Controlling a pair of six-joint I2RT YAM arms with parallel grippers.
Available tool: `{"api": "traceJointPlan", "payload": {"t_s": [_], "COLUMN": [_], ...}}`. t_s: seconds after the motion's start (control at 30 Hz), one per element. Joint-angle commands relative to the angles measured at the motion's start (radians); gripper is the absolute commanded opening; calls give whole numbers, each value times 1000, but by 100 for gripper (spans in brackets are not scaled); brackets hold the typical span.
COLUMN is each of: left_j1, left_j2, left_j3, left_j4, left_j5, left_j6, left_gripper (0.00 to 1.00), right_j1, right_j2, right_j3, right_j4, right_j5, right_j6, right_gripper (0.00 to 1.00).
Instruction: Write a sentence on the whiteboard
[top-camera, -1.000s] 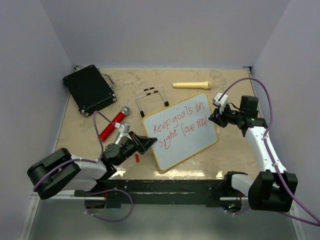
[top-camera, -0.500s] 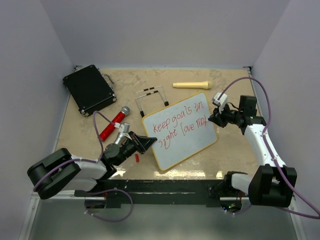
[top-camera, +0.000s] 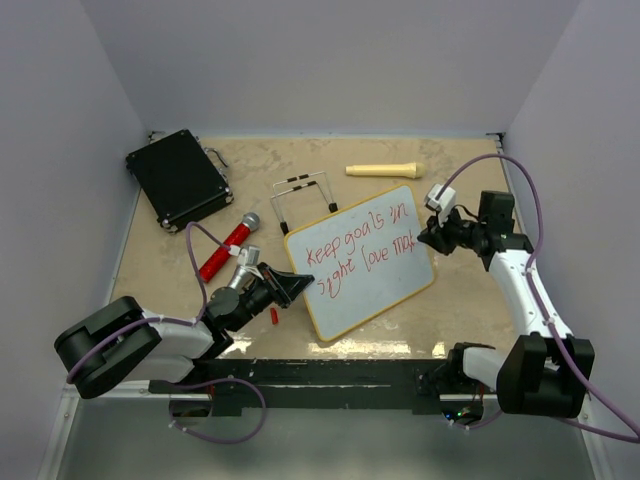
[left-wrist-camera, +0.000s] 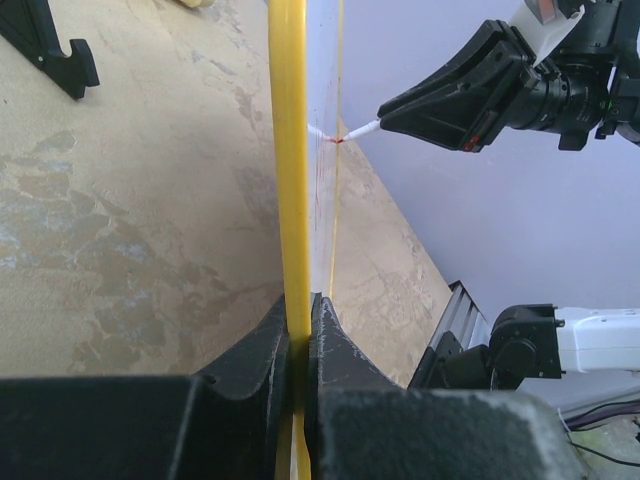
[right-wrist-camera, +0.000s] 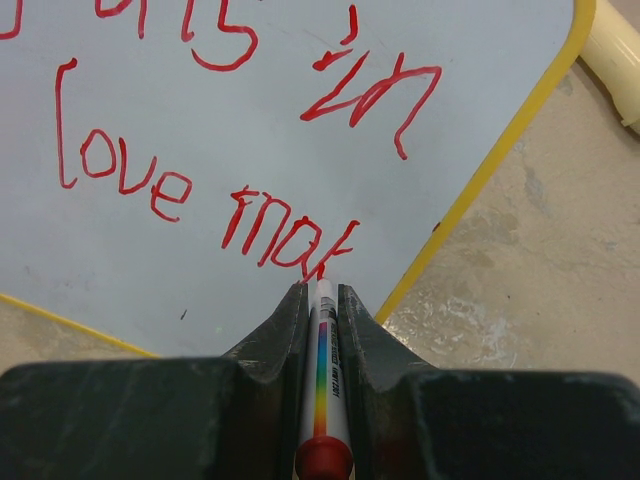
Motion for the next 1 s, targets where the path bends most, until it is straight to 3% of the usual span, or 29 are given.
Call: {"api": "traceJointPlan", "payload": {"t_s": [0.0,0.7,0.97], "left_j1": [-3,-3,-3], "left_j2": [-5,-4,5], "left_j3": [-56,-58,-58], "left_j4": [59,57,59], "left_j5": [32,38,41], "left_j6": [73,74,77], "left_gripper": [0,0,0], "right_j1": [4,4,4], "right_j2": [-34,-28,-28], "right_j3": [45,18,5], "right_j4": [64,152,164], "right_j5": [-18,95,69], "right_j6": [37,108,106], "right_gripper": [0,0,0]}}
